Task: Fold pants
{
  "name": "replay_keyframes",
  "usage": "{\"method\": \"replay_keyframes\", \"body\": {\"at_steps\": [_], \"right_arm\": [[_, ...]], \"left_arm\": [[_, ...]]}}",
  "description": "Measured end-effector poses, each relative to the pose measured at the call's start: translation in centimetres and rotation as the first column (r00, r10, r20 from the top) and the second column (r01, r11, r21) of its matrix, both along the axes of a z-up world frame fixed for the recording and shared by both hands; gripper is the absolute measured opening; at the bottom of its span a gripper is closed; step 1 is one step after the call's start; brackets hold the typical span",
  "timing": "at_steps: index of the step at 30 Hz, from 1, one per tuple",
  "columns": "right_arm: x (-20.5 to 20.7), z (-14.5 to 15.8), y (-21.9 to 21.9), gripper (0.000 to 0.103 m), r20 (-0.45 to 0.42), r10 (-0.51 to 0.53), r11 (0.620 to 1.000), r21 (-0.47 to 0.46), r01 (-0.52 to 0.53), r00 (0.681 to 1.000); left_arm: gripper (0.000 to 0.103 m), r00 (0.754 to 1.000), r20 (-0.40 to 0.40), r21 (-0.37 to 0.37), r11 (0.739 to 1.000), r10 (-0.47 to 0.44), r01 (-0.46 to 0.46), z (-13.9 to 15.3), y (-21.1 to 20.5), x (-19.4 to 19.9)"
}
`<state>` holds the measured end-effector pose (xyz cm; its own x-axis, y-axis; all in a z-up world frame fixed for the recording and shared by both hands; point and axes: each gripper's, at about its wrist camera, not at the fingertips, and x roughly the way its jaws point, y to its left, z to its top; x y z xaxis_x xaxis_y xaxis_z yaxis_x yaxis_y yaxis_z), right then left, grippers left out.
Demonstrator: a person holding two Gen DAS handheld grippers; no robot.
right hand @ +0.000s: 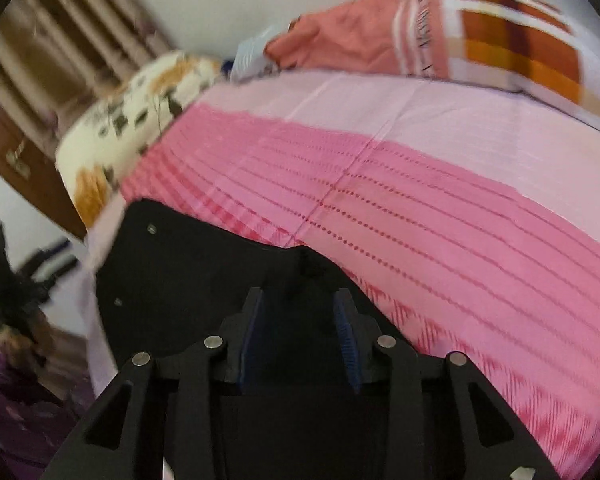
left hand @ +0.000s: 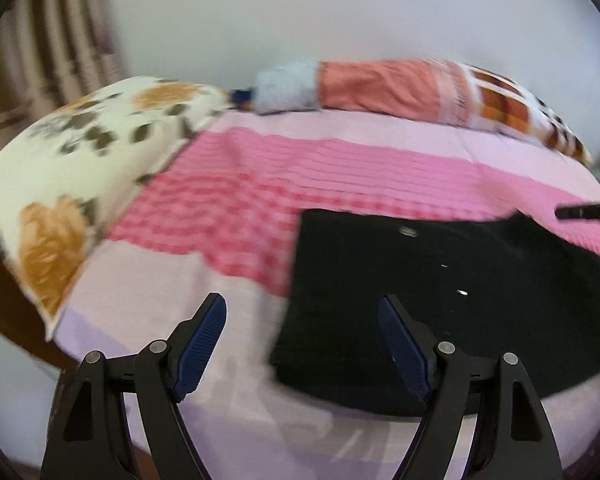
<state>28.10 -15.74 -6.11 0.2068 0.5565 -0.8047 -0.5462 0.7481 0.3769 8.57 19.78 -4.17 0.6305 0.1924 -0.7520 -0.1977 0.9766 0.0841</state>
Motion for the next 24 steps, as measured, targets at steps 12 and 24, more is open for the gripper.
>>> {"method": "replay_keyframes", "body": {"at_steps": [12, 24], "right_arm": [[0.5, -2.7, 2.8, 0.012, -0.009, 0.173, 0.98, -0.094, -0.173, 0.985], [1.0, -3.1, 2.6, 0.023, -0.009, 0.136, 0.988, -0.069, -0.136, 0.991]], "left_arm": [[0.079, 0.965, -0.243, -0.39, 0.901, 0.097, -0.188, -5.5, 9.1, -2.4], [0.043, 0.972, -0.225, -0.556, 0.828, -0.068, -0.07, -5.9, 5.4, 0.1]]}}
